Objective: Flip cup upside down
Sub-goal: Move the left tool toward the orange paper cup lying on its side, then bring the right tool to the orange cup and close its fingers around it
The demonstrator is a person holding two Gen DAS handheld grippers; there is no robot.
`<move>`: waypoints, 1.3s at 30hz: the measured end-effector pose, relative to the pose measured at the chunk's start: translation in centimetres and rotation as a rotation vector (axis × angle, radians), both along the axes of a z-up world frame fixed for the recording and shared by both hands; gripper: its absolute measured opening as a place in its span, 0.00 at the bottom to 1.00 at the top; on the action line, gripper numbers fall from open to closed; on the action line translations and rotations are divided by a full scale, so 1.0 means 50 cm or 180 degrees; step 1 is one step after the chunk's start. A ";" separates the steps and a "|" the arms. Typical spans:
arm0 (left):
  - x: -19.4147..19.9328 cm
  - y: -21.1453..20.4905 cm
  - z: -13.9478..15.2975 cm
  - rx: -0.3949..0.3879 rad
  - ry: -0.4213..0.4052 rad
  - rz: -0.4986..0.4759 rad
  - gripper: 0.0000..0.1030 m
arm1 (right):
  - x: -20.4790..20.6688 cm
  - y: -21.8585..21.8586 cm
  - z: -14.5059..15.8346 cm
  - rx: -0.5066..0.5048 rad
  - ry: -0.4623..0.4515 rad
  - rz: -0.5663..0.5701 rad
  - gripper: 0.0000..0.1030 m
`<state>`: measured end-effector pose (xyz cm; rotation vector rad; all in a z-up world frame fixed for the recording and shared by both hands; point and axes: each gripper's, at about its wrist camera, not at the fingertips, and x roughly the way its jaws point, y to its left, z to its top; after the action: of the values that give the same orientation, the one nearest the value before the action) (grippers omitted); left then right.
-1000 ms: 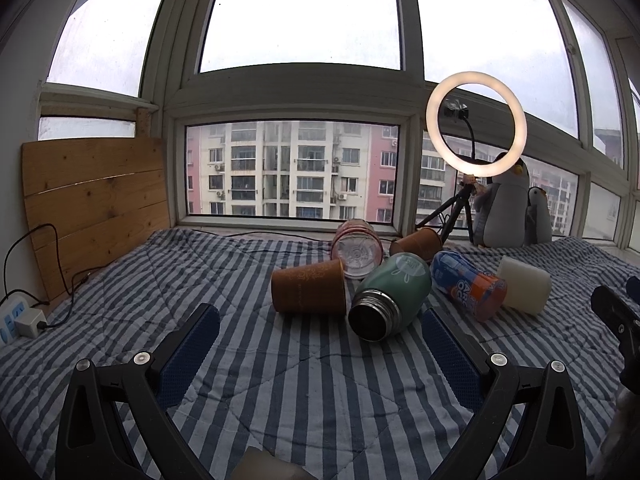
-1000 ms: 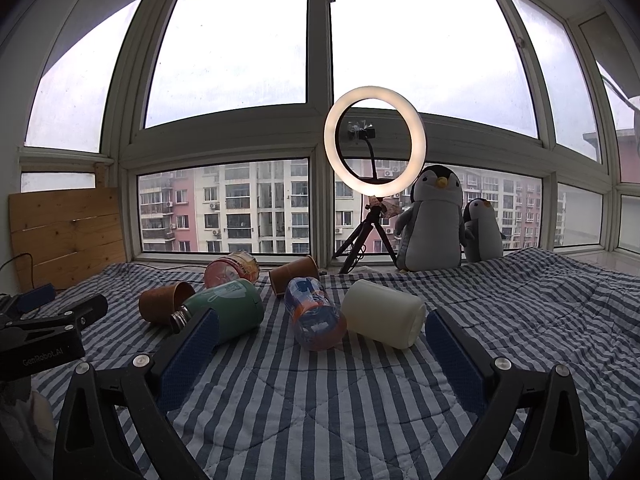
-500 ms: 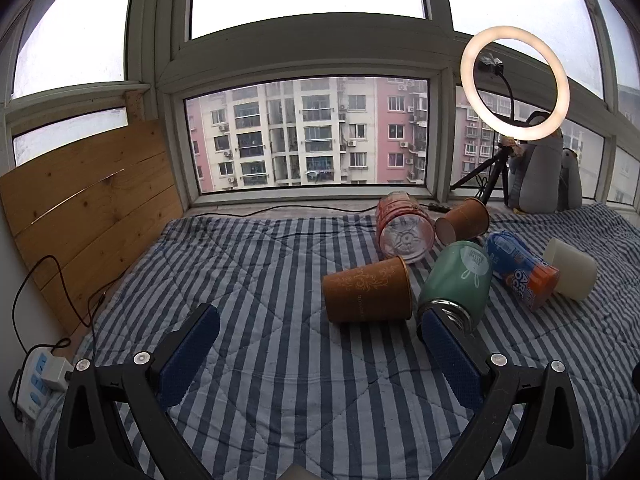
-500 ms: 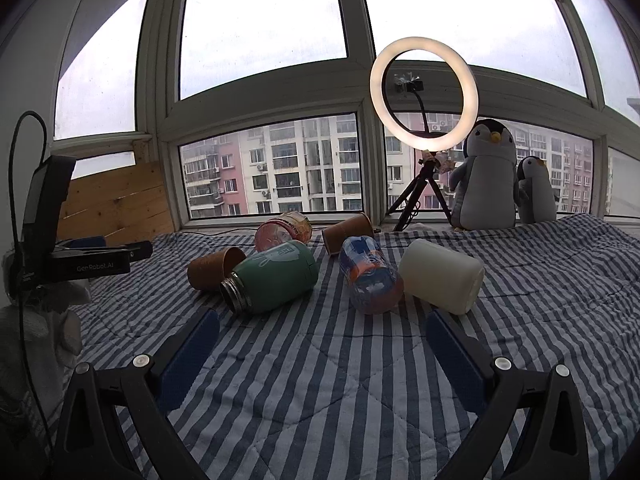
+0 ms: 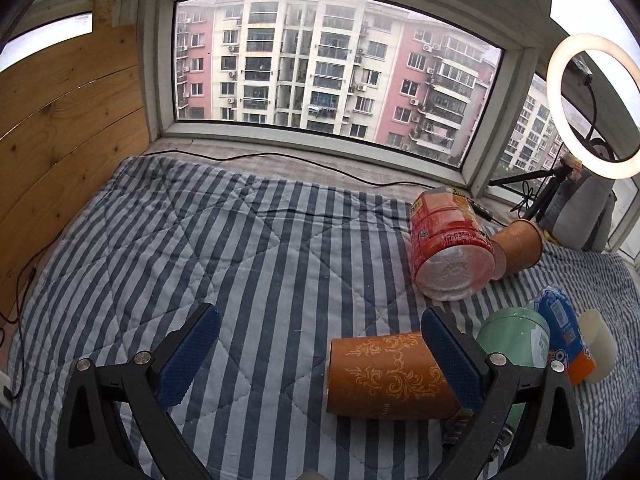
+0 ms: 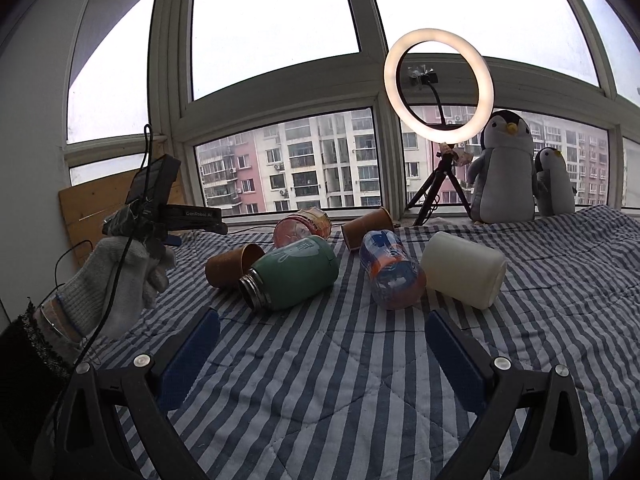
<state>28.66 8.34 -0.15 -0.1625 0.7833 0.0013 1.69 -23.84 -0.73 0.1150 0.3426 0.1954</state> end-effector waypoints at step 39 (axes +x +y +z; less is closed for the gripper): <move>-0.242 0.128 0.001 -0.0401 -0.0011 -0.0215 0.88 | 0.076 0.063 0.044 -0.0110 0.0488 0.0641 0.99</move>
<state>16.55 14.73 -0.07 -0.2553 0.7853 -0.1124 5.46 -20.70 1.48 0.0611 0.5108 0.3809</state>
